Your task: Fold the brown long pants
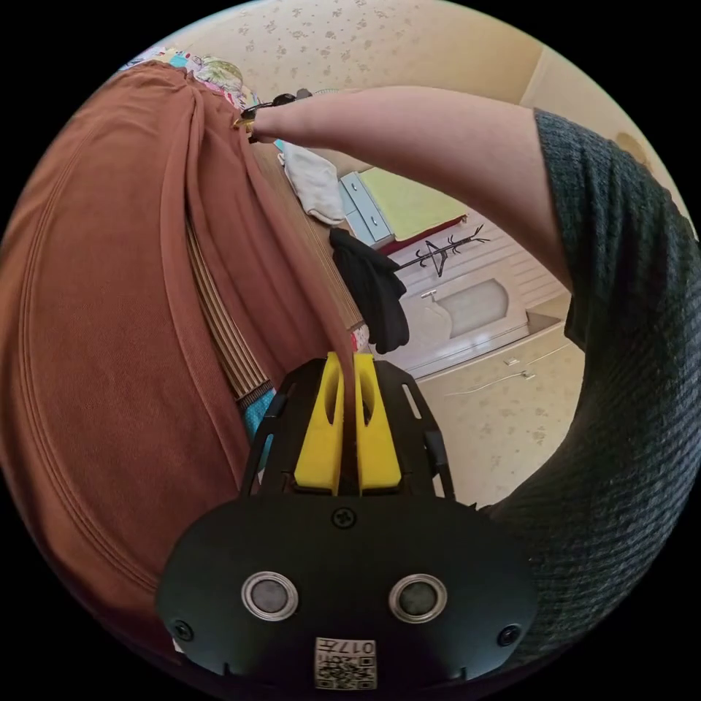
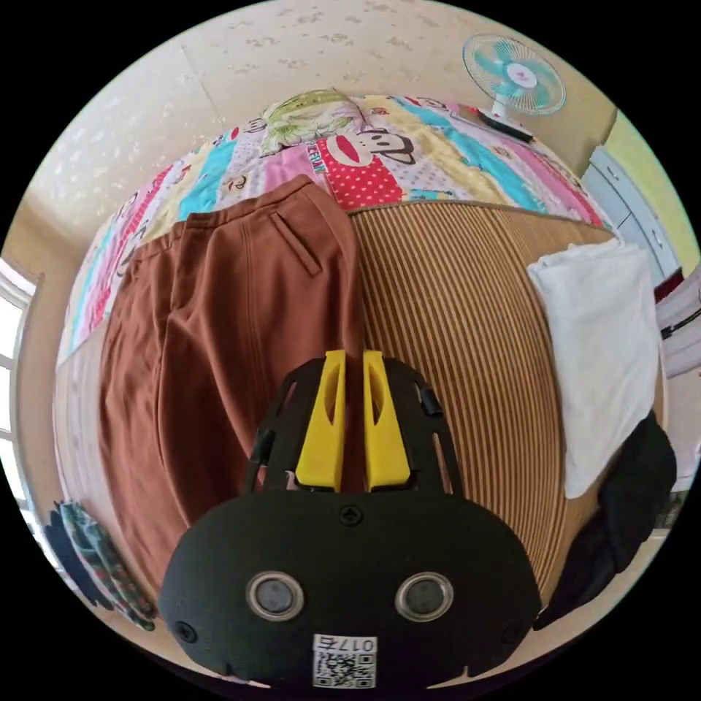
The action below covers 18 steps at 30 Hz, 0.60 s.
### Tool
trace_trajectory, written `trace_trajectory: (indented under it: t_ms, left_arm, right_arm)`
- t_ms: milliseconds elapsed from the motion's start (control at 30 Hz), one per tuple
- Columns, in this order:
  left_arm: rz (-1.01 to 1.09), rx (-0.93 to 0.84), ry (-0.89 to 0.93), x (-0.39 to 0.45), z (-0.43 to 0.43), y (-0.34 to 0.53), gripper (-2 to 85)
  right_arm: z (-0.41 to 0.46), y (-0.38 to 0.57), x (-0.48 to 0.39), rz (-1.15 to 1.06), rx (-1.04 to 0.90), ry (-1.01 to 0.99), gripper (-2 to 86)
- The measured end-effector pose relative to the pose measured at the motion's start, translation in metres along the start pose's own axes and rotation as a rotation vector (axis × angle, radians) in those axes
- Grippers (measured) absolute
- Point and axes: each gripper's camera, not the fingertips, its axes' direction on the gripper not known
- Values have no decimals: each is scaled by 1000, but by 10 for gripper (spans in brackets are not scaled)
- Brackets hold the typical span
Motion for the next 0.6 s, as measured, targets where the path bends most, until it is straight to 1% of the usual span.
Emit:
trace_trajectory:
  t_ms: [33,67,100,133,200,233,300,333,400,433,500,600]
  left_arm:
    - [5,0,-2,1,-1,0,-9]
    - [17,-4,-6,2,-3,-1,-9]
    - [34,-11,-20,5,-7,-1,-9]
    - [45,-12,-32,6,-10,-1,-9]
    - [78,-2,-63,13,-24,2,-9]
    - [80,4,-62,15,-28,3,-9]
    - [93,35,-63,24,-46,8,-9]
    - [99,42,-71,27,-51,10,-9]
    - [111,64,-158,35,-72,22,-9]
    - [106,67,-183,35,-78,26,-9]
    - [45,85,-266,28,-100,49,-9]
    - [-69,72,-348,4,-115,76,-9]
  right_arm:
    - [-6,-2,-19,-53,25,88,42]
    - [-16,-5,-61,-162,66,261,37]
    - [-25,-5,-101,-276,112,390,34]
    - [-30,-5,-121,-335,135,438,33]
    - [-47,-2,-198,-518,186,556,30]
    - [-55,-1,-215,-543,209,549,29]
    - [-89,4,-275,-576,287,407,28]
    - [-97,6,-289,-575,297,369,28]
    - [-113,14,-341,-587,327,253,28]
    - [-114,17,-352,-592,327,225,28]
    - [-99,25,-389,-606,253,135,28]
    - [-63,37,-411,-552,133,105,29]
